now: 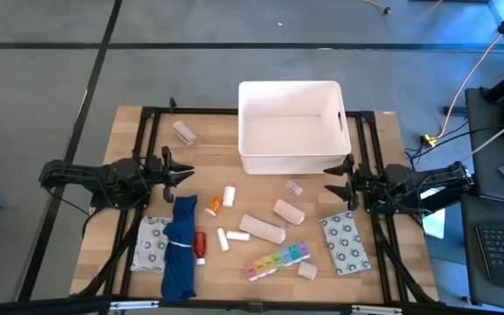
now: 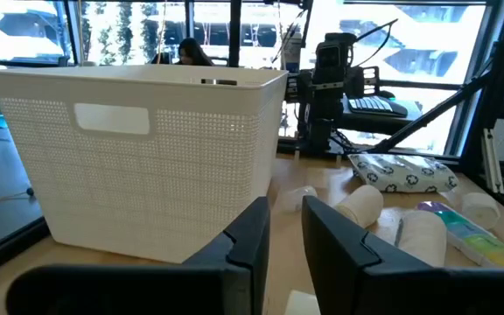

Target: Pick & place medical supplies in basket/bin

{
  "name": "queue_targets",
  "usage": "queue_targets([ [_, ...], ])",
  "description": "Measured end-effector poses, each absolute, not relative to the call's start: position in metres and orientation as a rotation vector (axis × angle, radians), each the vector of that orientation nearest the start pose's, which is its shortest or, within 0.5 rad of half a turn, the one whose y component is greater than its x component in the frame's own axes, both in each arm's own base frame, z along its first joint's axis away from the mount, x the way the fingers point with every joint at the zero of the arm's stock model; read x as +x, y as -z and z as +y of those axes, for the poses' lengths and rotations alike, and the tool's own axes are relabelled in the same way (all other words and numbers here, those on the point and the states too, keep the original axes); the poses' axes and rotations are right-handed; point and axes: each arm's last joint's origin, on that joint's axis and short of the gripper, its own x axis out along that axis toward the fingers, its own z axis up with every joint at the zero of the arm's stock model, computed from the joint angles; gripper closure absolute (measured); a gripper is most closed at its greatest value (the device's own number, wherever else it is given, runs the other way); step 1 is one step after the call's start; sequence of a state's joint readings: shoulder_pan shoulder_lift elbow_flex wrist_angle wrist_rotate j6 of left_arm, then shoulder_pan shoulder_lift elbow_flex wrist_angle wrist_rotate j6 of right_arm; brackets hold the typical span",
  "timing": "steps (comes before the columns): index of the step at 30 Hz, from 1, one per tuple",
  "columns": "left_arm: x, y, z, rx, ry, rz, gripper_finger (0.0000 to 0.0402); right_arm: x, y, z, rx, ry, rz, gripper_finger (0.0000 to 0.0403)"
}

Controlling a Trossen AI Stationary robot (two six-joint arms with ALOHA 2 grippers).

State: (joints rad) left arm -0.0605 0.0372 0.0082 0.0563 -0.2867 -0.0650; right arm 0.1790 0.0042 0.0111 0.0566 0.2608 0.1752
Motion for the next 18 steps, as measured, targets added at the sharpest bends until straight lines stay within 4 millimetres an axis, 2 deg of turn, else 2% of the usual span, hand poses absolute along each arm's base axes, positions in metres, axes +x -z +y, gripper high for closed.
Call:
queue_targets([
  [14, 0.0986, -0.1689, 0.0022, -0.070, -0.225, -0.035, 0.0337, 0.0958, -0.1730, 0.0089, 0.195, 0.107, -0.078, 0.0125],
  [18, 0.0986, -0.1689, 0.0022, -0.070, -0.226, -0.035, 0.0337, 0.0957, -0.1730, 0.0088, 0.243, 0.107, -0.081, 0.0125],
])
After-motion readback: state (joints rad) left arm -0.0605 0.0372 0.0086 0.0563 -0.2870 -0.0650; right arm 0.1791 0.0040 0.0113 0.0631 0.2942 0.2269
